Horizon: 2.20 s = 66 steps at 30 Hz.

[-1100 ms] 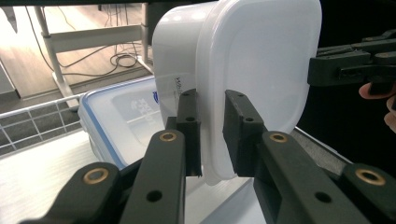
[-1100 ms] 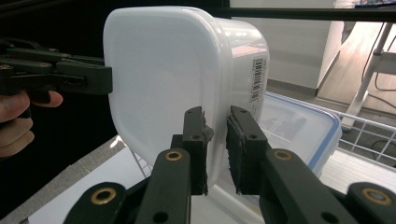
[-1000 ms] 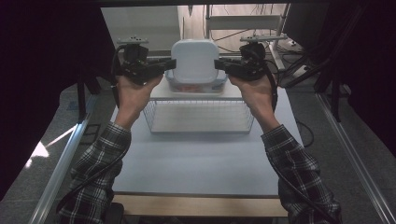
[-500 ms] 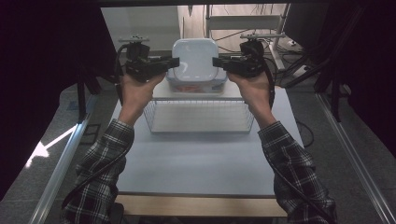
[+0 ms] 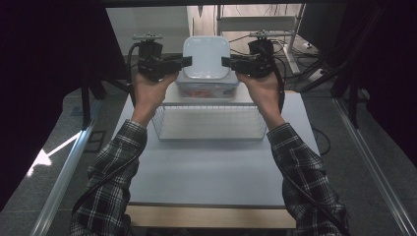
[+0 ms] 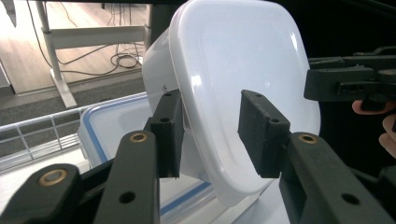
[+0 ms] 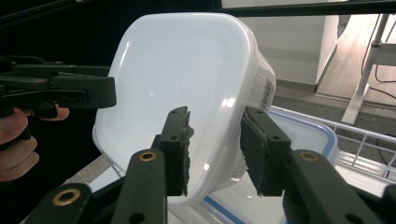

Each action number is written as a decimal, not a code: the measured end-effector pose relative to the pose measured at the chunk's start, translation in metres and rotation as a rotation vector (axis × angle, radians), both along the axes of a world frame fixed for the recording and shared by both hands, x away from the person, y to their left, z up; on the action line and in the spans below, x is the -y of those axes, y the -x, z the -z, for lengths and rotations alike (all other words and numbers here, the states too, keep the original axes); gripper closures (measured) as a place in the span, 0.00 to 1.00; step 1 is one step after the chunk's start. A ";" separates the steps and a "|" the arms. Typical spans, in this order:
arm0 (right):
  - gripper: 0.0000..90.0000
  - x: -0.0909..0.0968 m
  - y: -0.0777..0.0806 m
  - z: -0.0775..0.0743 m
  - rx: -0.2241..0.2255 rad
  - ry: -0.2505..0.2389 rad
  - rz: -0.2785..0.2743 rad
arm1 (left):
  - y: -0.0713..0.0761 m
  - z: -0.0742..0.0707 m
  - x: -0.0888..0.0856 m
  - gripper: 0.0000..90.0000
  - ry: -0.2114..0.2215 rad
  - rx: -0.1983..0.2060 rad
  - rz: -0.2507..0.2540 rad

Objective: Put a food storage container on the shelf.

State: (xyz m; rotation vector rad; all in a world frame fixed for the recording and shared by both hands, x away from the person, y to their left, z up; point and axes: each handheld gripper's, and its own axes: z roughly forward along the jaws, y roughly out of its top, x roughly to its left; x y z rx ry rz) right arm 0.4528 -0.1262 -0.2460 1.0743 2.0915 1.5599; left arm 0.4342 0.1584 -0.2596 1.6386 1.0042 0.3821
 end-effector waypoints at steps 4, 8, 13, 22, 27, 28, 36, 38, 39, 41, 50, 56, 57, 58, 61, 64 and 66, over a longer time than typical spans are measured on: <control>0.67 -0.001 -0.003 -0.001 0.007 0.019 0.024 | -0.005 0.001 0.000 0.64 0.020 -0.013 -0.008; 0.67 -0.003 -0.006 0.000 0.004 0.029 0.032 | -0.008 0.002 0.000 0.59 0.005 -0.002 -0.050; 0.68 -0.004 -0.008 0.001 0.001 0.011 0.030 | -0.012 0.002 0.001 0.59 -0.005 0.004 -0.063; 0.66 -0.004 -0.014 0.000 -0.001 0.012 0.049 | -0.023 0.002 0.002 0.57 -0.002 -0.007 -0.072; 0.63 -0.004 -0.017 -0.001 -0.010 0.009 0.052 | -0.023 0.002 0.003 0.54 -0.014 0.007 -0.077; 0.60 -0.004 -0.017 -0.001 -0.008 0.014 0.052 | -0.022 0.002 0.003 0.52 -0.021 0.012 -0.082; 0.37 0.000 -0.015 -0.002 0.005 -0.006 -0.010 | -0.013 -0.001 -0.002 0.29 -0.035 0.066 -0.045; 0.32 0.002 -0.012 -0.001 0.012 -0.008 -0.023 | -0.010 0.000 -0.003 0.24 -0.026 0.075 -0.027; 0.30 0.004 -0.011 0.000 0.017 -0.011 -0.032 | -0.007 0.001 -0.004 0.22 -0.033 0.079 -0.012; 0.26 0.006 -0.007 0.003 0.018 -0.007 -0.058 | -0.002 0.003 -0.003 0.18 -0.048 0.079 -0.003; 0.15 0.016 0.013 0.018 0.044 0.015 -0.116 | 0.016 0.018 0.001 0.10 -0.073 0.086 0.033; 0.11 0.019 0.022 0.026 0.049 0.040 -0.131 | 0.029 0.028 0.005 0.07 -0.134 0.104 0.052; 0.11 0.020 0.024 0.028 0.048 0.039 -0.136 | 0.031 0.029 0.005 0.06 -0.139 0.105 0.055; 0.10 0.021 0.025 0.029 0.047 0.039 -0.139 | 0.034 0.032 0.004 0.06 -0.143 0.108 0.060; 0.10 0.023 0.028 0.034 0.044 0.037 -0.143 | 0.040 0.037 0.003 0.06 -0.148 0.111 0.073; 0.09 0.026 0.032 0.039 0.043 0.040 -0.148 | 0.047 0.043 0.002 0.06 -0.155 0.112 0.091; 0.08 0.027 0.034 0.042 0.039 0.040 -0.153 | 0.051 0.047 0.003 0.06 -0.168 0.114 0.090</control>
